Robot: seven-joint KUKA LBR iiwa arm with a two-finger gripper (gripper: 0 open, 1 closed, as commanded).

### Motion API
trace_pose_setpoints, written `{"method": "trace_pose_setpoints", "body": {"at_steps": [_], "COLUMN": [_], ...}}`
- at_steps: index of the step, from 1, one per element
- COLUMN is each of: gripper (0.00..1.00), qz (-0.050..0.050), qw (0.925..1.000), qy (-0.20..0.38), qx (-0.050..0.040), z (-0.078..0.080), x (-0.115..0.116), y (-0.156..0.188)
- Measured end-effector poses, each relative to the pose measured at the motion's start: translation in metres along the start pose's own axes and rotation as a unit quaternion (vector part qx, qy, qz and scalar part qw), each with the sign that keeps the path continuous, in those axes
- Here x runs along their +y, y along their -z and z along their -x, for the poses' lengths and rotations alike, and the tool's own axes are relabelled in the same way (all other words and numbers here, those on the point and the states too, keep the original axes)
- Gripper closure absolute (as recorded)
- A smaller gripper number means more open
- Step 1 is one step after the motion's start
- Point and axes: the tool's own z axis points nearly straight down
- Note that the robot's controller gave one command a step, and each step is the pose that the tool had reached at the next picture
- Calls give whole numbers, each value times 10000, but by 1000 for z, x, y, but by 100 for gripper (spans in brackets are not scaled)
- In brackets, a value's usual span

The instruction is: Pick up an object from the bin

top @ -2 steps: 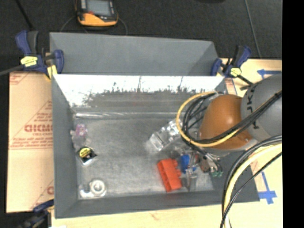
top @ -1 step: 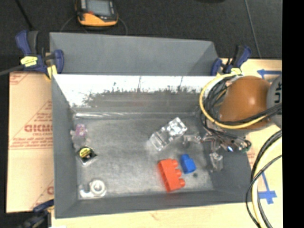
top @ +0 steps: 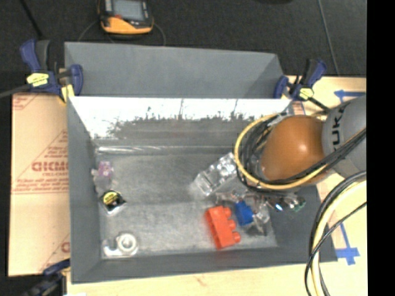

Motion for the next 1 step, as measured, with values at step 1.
{"method": "trace_pose_setpoints", "body": {"at_steps": [1], "gripper": [100], "qz": [-20], "qw": [10000], "qy": [-32], "qx": [-11], "z": [-1], "x": [-3], "y": [1]}}
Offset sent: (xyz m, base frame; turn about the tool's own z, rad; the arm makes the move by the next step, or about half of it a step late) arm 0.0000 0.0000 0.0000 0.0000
